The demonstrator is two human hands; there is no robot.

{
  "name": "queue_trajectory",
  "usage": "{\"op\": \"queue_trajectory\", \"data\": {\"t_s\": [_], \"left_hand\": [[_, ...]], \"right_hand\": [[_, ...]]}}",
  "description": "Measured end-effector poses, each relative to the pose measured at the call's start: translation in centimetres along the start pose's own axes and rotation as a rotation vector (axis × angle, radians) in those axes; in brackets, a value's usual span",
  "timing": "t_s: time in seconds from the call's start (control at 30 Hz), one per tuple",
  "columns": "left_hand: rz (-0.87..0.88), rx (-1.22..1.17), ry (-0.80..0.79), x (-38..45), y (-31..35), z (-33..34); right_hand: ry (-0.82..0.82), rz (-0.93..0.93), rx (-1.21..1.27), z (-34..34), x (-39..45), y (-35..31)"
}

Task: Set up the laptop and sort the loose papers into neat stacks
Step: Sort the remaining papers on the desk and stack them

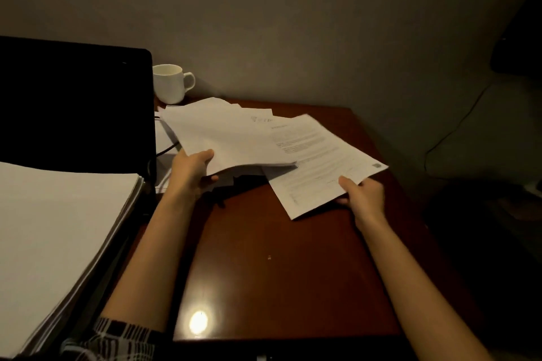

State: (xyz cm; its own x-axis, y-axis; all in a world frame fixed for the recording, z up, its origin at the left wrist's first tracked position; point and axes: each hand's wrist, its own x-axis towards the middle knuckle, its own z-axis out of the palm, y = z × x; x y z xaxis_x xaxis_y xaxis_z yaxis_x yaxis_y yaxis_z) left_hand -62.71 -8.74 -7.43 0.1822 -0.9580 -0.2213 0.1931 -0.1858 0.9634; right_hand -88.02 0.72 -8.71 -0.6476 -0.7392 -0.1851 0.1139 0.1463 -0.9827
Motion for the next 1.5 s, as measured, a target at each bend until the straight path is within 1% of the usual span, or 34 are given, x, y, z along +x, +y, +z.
{"op": "queue_trajectory", "data": {"t_s": [0.07, 0.13, 0.23, 0.3, 0.43, 0.53, 0.57, 0.63, 0.7, 0.77, 0.83, 0.9, 0.97, 1.03, 1.07, 1.13, 1.2, 1.27, 1.3, 1.33, 1.37, 1.43, 1.47, 1.5], "left_hand": [[-0.001, 0.093, -0.068, -0.6, -0.5, 0.5], [-0.004, 0.218, -0.086, -1.3, -0.8, 1.0], [-0.023, 0.303, -0.122, -1.7, -1.4, 1.5], [-0.042, 0.363, -0.156, -2.1, -1.7, 1.8], [0.004, 0.416, -0.269, -2.7, -2.3, 2.6], [0.041, 0.444, -0.293, -3.0, -2.7, 2.9], [0.054, 0.448, -0.291, -3.1, -2.8, 2.9], [0.067, 0.450, -0.289, -3.3, -2.9, 3.0], [0.092, 0.460, -0.300, -3.6, -3.1, 3.2], [0.132, 0.461, -0.338, -3.9, -3.4, 3.4], [0.161, 0.453, -0.365, -4.3, -3.5, 3.5], [0.126, 0.410, -0.357, -4.4, -3.5, 3.8], [0.004, 0.346, -0.356, -4.5, -3.0, 3.9], [-0.115, 0.249, -0.466, -4.4, -2.8, 3.9], [-0.130, 0.215, -0.515, -4.5, -2.8, 3.9], [-0.104, 0.200, -0.524, -4.5, -2.7, 3.9], [-0.031, 0.236, -0.515, -4.1, -3.0, 3.9], [0.015, 0.233, -0.549, -3.9, -3.2, 3.8], [0.018, 0.204, -0.567, -4.0, -3.2, 3.7], [0.019, 0.171, -0.576, -4.0, -3.1, 3.6], [0.030, 0.155, -0.576, -4.1, -3.1, 3.4], [0.085, 0.169, -0.567, -4.0, -3.0, 3.0], [0.119, 0.170, -0.577, -3.9, -3.1, 2.8], [0.148, 0.161, -0.595, -3.9, -3.1, 2.6]], "right_hand": [[-0.025, -0.016, 0.014, 0.0, -0.2, 0.3], [-0.010, -0.048, -0.036, 0.0, -0.3, 0.5], [0.163, -0.135, -0.152, -0.6, 0.1, 0.7], [0.305, -0.179, -0.155, -1.2, 0.3, 0.5], [0.576, -0.251, 0.010, -2.6, 0.8, -0.5], [0.680, -0.253, 0.248, -3.6, 1.5, -0.9], [0.673, -0.228, 0.327, -3.7, 1.7, -0.8], [0.591, -0.151, 0.474, -3.5, 1.8, -0.6], [0.464, -0.058, 0.577, -2.5, 1.2, -0.5], [0.302, 0.000, 0.576, -1.3, 0.1, -0.3], [0.141, 0.003, 0.505, 0.0, -1.2, -0.1], [0.046, -0.015, 0.401, 1.0, -2.1, 0.4], [-0.019, -0.047, 0.267, 1.6, -2.5, 1.1], [-0.088, -0.108, 0.107, 2.0, -2.8, 1.8], [-0.116, -0.138, 0.048, 2.1, -2.8, 2.0], [-0.168, -0.176, -0.005, 2.3, -2.9, 2.1], [-0.242, -0.188, -0.026, 2.5, -3.2, 2.0], [-0.302, -0.189, -0.051, 2.5, -3.2, 2.0], [-0.298, -0.192, -0.063, 2.5, -3.1, 1.8], [-0.245, -0.207, -0.080, 2.3, -2.8, 1.7], [-0.143, -0.227, -0.106, 2.0, -2.2, 1.4], [0.120, -0.257, -0.172, 0.7, -0.9, 0.7], [0.216, -0.258, -0.207, -0.2, -0.1, 0.4], [0.252, -0.239, -0.230, -1.0, 0.4, 0.1]]}}
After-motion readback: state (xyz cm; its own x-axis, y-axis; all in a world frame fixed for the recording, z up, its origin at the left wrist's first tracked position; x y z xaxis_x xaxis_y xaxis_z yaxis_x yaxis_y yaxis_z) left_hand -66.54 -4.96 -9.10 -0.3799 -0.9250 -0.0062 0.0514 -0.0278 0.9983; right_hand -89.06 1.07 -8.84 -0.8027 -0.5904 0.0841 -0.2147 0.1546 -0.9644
